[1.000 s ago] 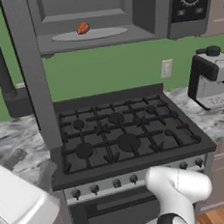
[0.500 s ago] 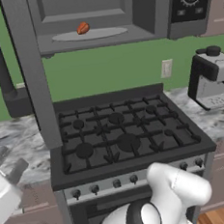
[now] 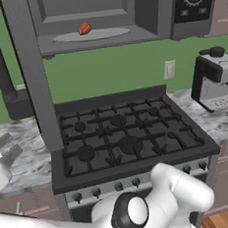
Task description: Close the microwave door.
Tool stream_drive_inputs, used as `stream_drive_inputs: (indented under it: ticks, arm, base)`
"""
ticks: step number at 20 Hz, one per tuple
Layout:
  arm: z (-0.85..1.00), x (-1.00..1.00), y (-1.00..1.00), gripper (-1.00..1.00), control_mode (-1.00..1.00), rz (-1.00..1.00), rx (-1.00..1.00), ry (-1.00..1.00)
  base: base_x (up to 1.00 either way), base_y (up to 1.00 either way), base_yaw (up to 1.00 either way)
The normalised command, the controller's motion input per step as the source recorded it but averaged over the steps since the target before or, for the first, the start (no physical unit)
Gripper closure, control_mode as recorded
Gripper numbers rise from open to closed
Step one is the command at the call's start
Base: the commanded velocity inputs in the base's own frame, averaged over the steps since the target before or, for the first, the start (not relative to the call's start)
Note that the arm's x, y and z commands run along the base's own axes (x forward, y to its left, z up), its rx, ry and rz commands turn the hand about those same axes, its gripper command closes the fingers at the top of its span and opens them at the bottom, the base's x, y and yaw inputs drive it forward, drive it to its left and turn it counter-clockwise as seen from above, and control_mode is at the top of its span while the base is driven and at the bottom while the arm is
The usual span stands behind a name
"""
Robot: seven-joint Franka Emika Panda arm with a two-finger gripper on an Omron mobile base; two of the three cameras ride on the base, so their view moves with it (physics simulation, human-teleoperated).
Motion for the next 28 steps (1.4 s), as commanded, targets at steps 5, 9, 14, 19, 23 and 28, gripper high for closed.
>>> stream_drive_inputs:
  ticks: [5, 9, 14, 19, 23, 28]
  arm:
    - [0.03, 0.34, -0.72, -1.00, -1.00, -0.20, -0.06, 0.00]
    - [0.09, 0.08, -0.84, -1.00, -1.00, -0.25, -0.05, -0.01]
    - [0.18, 0.00, -0.93, -1.00, -1.00, -0.22, -0.03, -0.10]
    - [0.17, 0.00, -1.00, -1.00, -1.00, -0.09, -0.01, -0.19]
    - [0.04, -0.02, -1.00, -1.00, -1.00, -0.01, -0.04, -0.25]
    - [0.00, 0.07, -0.93, -1.00, -1.00, 0.00, -0.12, -0.30]
  base:
    - [0.00, 0.00, 0.00]
    - [0.00, 0.00, 0.00]
    - [0.00, 0.00, 0.00]
    - [0.00, 0.00, 0.00]
    - [0.00, 0.00, 0.00]
    - [0.00, 0.00, 0.00]
